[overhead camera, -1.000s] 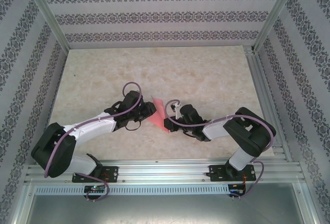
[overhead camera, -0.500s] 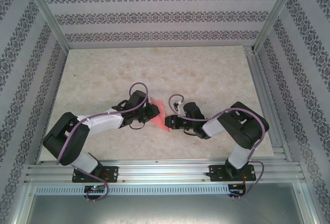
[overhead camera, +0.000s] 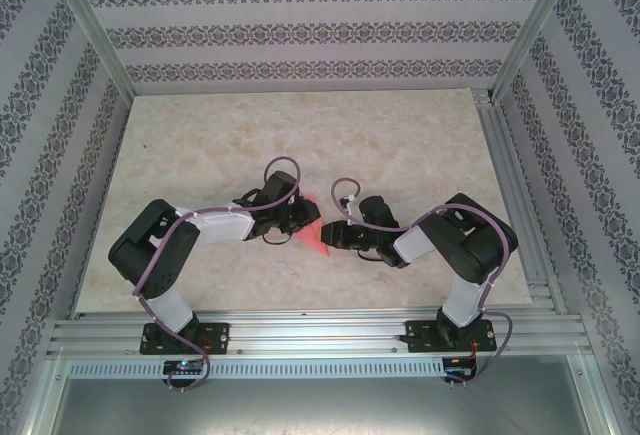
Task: Fold a paper plane with a square sheet of paper (pick it up from the middle)
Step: Fourth fold the wing at the center of the table.
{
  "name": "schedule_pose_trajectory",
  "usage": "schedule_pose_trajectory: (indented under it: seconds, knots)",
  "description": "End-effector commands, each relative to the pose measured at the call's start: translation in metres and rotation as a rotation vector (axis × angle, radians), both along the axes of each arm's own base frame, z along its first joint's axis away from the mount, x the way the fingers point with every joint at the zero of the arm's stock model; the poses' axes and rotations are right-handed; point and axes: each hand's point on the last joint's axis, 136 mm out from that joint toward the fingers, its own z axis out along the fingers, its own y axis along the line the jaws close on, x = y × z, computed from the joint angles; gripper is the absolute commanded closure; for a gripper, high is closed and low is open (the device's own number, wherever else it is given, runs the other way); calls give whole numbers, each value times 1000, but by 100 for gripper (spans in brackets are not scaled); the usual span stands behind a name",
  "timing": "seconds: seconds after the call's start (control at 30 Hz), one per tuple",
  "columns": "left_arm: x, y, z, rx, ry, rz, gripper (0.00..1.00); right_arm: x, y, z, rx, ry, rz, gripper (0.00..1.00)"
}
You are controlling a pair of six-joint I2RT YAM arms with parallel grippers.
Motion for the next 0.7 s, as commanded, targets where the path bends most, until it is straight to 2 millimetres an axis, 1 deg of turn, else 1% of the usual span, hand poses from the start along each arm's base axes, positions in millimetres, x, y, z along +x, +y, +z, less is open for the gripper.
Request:
schedule_pose_trajectory:
  seconds: [0.0, 0.17, 0.3, 0.47, 0.6, 0.67]
  knots:
    - [6, -10, 5, -34, -20, 4, 76, 7, -3, -8, -24, 23, -26, 81]
    - [7, -8, 0, -16, -21, 12, 76, 8, -6, 0, -50, 21, -30, 77]
    - [7, -7, -3, -6, -16, 15, 77, 9, -11, 10, -104, -11, -28, 72]
    - [6, -5, -3, -1, -15, 17, 77, 2, -19, 15, -193, -38, 4, 70]
    - [7, -5, -2, 1, -17, 21, 78, -6, -16, 17, -219, -43, 38, 68]
    - [7, -4, -3, 8, -15, 25, 78, -8, -12, 18, -219, -38, 55, 69]
